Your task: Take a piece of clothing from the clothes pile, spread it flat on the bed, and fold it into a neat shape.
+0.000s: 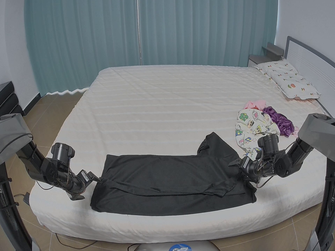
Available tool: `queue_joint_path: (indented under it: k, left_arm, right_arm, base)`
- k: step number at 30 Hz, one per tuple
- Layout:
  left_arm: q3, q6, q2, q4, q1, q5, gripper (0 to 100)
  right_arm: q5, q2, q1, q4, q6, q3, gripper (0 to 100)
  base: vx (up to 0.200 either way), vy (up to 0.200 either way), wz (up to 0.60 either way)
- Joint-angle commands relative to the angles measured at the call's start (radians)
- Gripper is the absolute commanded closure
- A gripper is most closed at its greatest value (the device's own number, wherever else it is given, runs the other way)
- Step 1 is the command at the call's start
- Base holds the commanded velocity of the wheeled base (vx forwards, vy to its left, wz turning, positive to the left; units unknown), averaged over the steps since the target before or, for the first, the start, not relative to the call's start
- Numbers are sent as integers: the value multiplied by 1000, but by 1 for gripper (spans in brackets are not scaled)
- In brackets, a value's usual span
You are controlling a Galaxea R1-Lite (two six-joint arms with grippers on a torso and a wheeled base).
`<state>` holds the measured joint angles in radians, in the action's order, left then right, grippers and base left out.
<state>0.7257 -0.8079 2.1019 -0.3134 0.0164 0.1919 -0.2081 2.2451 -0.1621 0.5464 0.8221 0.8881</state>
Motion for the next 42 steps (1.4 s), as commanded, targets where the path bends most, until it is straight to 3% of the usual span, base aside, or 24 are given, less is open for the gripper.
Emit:
queue_joint_path:
  k: [1, 14, 27, 38, 42]
  left_arm:
    - [0, -1, 1, -1, 0, 0, 0]
    - [0, -1, 0, 0, 0, 15, 0]
    - [0, -1, 0, 0, 0, 15, 0]
    - [1, -1, 0, 0, 2, 15, 0]
    - [1, -1, 0, 0, 2, 15, 0]
  right_arm:
    - [-7, -88, -28, -11, 92, -28, 0]
    - [15, -58, -148, 1, 104, -116, 0]
    - [118, 2, -229, -13, 42, -84, 0]
    - [108, 51, -235, -11, 45, 49, 0]
    - [104, 83, -224, -9, 84, 186, 0]
  base:
    - [0, 0, 0]
    - [0, 0, 0]
    - [0, 0, 0]
    - [0, 0, 0]
    - [0, 0, 0]
